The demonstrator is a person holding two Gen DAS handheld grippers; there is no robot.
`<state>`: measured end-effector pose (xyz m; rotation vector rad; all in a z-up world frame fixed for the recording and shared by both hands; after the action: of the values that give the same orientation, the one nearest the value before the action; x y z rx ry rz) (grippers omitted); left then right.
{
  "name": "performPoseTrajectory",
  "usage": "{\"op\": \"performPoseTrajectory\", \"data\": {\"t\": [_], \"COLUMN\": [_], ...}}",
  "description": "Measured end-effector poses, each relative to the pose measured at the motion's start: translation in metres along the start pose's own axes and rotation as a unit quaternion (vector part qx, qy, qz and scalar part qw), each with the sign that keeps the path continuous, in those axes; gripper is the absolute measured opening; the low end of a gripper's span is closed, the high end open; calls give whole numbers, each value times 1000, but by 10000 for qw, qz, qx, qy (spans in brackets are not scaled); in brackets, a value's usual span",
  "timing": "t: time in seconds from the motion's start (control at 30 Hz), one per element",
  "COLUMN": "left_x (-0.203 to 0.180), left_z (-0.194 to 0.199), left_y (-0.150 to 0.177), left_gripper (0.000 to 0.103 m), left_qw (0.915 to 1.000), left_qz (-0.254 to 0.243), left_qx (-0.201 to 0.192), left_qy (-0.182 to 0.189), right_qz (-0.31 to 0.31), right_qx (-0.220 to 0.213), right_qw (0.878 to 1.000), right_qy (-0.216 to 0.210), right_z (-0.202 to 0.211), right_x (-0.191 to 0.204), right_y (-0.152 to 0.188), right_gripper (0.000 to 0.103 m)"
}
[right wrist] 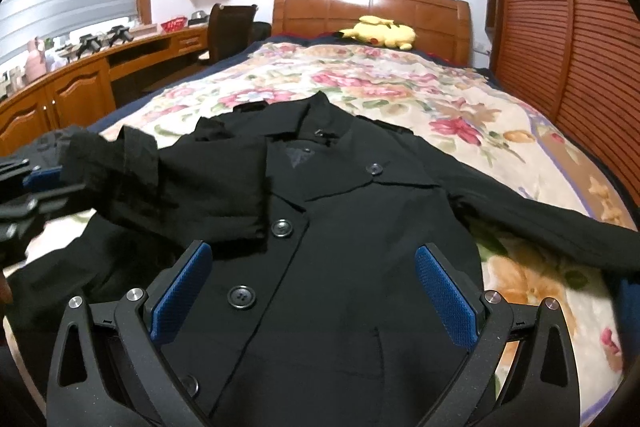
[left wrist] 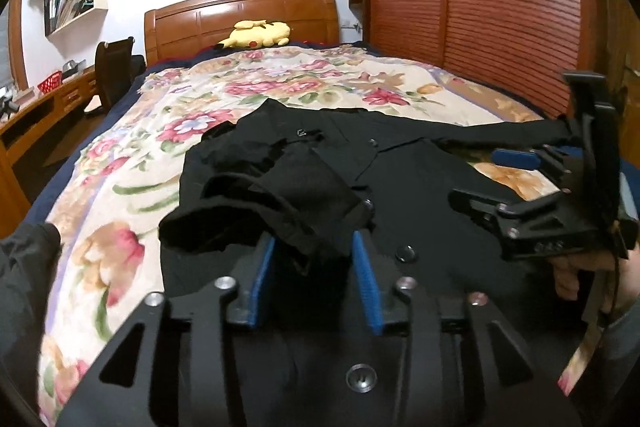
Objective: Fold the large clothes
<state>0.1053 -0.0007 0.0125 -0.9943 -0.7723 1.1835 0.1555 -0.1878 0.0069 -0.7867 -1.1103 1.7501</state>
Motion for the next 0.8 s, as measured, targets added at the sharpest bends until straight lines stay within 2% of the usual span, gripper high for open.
{"op": "performPoseTrajectory", "data": {"t": [0.2, 0.33, 0.47, 0.6, 0.8], "left_x": [20, 36, 54, 75, 99], "left_z": [26, 38, 45, 50, 56], "left_y": [10, 22, 33, 42, 51], "left_gripper": [55, 55, 55, 55, 55], "left_qw": [9988, 9982, 9974, 9961, 9944], "left_qz": [376, 419, 417, 561, 649], "left_qx": [-315, -397, -400, -378, -353], "left_qy": [-6, -163, -419, -559, -755], "right_qz": [98, 147, 187, 333, 555], "right_qx": [-2, -12, 60, 166, 323], "right_qw": [9999, 9996, 9985, 9967, 9913], "right_qy": [-95, -251, -506, -717, -1149], "right_z": [-3, -8, -15, -24, -35], "right_x": [17, 29, 45, 67, 107], "right_y": [0, -2, 0, 3, 9], "right_gripper": [102, 100, 93, 85, 80]}}
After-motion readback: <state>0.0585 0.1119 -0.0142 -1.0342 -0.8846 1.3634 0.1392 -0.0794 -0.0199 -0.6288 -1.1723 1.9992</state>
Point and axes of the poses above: each gripper's, at about its wrist camera, not at the fingertips, and z roughly against the way its jaws point, x to its left, y to its underside, the point moved 1 cm from there along -z, roughly the way its jaws point, and after that the axes turned 12 degrees about -x, right-handed, at the moved point
